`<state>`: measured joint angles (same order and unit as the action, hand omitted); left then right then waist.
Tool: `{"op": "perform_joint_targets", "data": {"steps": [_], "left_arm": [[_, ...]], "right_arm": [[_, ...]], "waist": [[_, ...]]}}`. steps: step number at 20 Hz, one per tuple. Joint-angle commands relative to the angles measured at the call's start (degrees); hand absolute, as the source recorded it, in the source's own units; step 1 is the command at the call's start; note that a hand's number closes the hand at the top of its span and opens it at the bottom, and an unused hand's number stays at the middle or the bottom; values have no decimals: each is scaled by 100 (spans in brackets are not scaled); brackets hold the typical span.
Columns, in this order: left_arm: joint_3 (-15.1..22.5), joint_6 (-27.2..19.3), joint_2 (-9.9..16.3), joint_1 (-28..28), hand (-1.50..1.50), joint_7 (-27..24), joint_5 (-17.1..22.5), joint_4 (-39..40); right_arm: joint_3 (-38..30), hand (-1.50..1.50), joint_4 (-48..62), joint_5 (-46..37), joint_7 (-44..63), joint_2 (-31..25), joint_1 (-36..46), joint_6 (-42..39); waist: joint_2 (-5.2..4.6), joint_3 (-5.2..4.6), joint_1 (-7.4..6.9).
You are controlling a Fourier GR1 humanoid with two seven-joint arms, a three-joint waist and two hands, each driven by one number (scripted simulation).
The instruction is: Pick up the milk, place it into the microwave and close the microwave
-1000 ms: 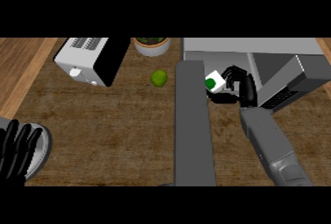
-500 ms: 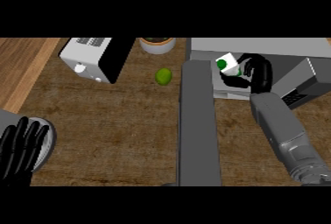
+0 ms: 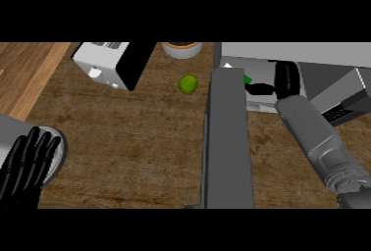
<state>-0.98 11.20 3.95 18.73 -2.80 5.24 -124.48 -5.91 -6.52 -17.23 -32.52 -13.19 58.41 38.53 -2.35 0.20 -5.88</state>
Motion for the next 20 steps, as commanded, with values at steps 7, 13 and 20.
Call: {"op": "perform_joint_targets", "data": {"steps": [7, 13, 20], "left_arm": [[124, -32, 4, -59, -150, 165, -156, -194], [145, -2, -35, 113, -150, -48, -302, -22], [331, 24, -142, 390, -150, -275, -452, -187]], "right_arm": [[12, -150, 193, -69, 95, 420, 209, 24], [-252, -150, 26, 158, -60, 283, 140, 89], [-409, -150, 34, 245, -121, -70, 154, 112]], "waist": [[14, 4, 9], [55, -2, 130], [55, -3, 96]]}}
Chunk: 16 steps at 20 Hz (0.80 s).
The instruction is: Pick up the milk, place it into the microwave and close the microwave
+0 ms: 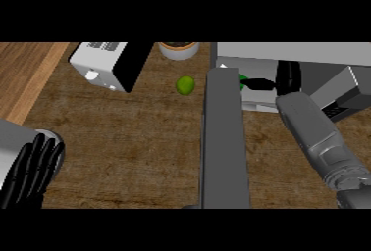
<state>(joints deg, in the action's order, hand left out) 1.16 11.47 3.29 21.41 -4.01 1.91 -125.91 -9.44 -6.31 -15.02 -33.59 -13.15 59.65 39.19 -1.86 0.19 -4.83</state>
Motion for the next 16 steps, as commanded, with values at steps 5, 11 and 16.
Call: {"op": "perform_joint_targets", "data": {"steps": [5, 11, 16], "left_arm": [[182, 36, -29, 347, -150, 166, -46, -475], [164, -110, -127, -62, -150, 331, -81, -208], [355, 0, -150, 479, -150, 15, -244, -408]], "right_arm": [[-220, -150, -129, 146, -422, -283, -231, 38], [-458, -150, -192, 349, -726, -541, -313, -440], [-655, -150, -227, 565, -886, -467, -333, -1007]], "waist": [[36, 2, 62], [23, 2, 128], [58, 0, 94]]}}
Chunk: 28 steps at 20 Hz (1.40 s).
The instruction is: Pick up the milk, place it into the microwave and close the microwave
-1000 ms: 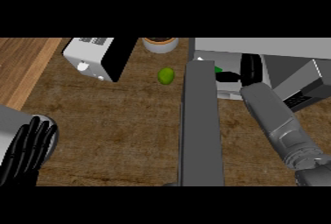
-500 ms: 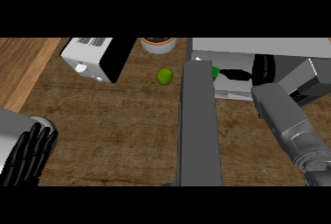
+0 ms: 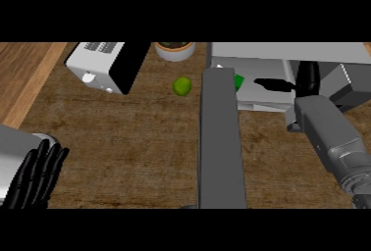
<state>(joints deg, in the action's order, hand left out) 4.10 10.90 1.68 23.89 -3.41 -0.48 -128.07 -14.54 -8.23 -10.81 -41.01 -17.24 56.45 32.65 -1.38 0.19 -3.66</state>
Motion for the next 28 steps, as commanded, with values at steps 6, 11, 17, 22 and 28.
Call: {"op": "perform_joint_targets", "data": {"steps": [6, 11, 17, 22, 28], "left_arm": [[-184, 20, 20, 226, -150, -112, 61, 20], [473, -227, -163, 269, -150, -93, -309, 28], [532, -328, -166, 217, -150, 6, -352, -158], [395, -150, -165, 593, -150, -401, -211, 92], [569, -201, -166, 171, -150, -95, -266, 215]], "right_arm": [[-312, -150, -198, 422, -460, -41, -483, -1368], [-323, -150, -269, 491, -541, 261, -799, -1400], [-244, -150, -405, 552, -733, 521, -1283, -2039], [-135, -150, -647, 573, -493, 653, -1710, -2149], [-144, -150, -1035, 800, -868, 750, -2509, -2776]], "waist": [[87, -12, 207], [115, -13, 268], [130, -14, 317], [166, -23, 363], [151, -19, 391]]}}
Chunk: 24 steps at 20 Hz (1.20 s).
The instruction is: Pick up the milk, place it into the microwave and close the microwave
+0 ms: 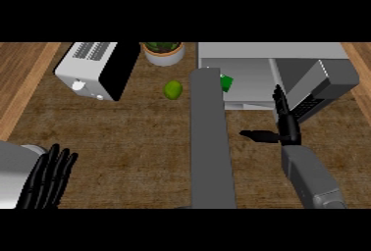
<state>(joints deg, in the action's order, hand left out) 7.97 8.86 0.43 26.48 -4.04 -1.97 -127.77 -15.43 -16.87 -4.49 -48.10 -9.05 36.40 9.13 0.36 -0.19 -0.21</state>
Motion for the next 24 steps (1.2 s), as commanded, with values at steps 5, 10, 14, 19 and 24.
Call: {"op": "perform_joint_targets", "data": {"steps": [5, 10, 14, 19, 24], "left_arm": [[491, 232, 42, -133, -150, -4, -196, 311], [461, 743, 326, -530, -150, 243, 343, 511], [494, 967, 556, -726, 150, 193, 106, 649], [864, 675, 131, -1302, 150, 423, -196, 1136], [872, 871, 213, -1720, 150, 227, -320, 1783]], "right_arm": [[-6, -150, -666, 366, -184, 289, -1069, -568], [285, -150, -1047, 375, -526, 547, -1735, -1336], [376, -150, -1529, 489, -777, 449, -2466, -1736], [594, -150, -2540, 604, -820, 350, -3458, -2107], [606, -150, -3026, 757, -1073, 198, -4193, -2346]], "waist": [[-13, 16, 75], [-5, 11, 143], [-17, 14, 92], [-23, 14, 106], [-33, 17, 75]]}}
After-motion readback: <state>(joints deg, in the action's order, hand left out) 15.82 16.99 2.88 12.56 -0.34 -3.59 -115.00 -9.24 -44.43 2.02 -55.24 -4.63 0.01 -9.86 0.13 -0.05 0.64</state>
